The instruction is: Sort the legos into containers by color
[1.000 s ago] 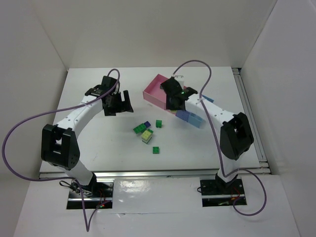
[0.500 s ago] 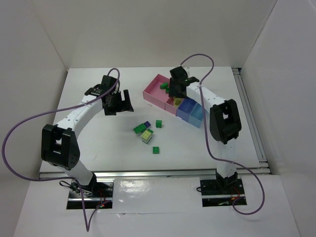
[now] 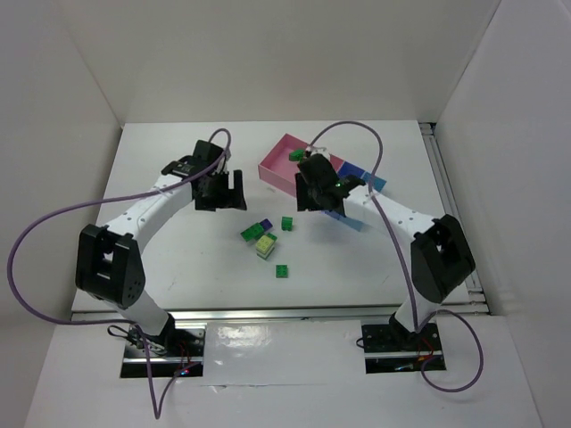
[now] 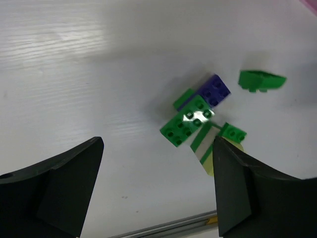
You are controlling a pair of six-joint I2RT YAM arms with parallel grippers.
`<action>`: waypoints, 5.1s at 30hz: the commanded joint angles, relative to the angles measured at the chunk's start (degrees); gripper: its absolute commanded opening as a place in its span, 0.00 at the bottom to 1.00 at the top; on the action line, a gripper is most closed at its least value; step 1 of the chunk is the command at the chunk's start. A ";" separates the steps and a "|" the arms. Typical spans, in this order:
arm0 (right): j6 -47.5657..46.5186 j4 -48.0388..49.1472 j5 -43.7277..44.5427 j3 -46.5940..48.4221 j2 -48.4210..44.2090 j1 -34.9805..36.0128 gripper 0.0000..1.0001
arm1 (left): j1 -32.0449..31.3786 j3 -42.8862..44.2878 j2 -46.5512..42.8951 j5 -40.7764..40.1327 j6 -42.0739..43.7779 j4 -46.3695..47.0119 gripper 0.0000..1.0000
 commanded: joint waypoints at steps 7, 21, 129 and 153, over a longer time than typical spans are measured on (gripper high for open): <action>7.38 -4.64 4.48 -11.43 -11.18 -2.66 0.79 | -16.10 0.01 -1.71 3.09 8.45 -2.70 0.98; 7.30 -7.01 9.05 -14.17 -22.35 -11.27 0.81 | -24.73 -2.89 3.92 -9.21 2.39 -0.76 0.86; -0.79 6.01 -20.31 -10.04 3.13 -2.05 0.67 | 2.51 4.57 5.59 47.48 5.10 11.72 0.00; 3.15 28.75 -69.60 -8.89 -12.70 -9.34 0.92 | 3.04 4.50 3.23 73.40 13.45 10.84 0.00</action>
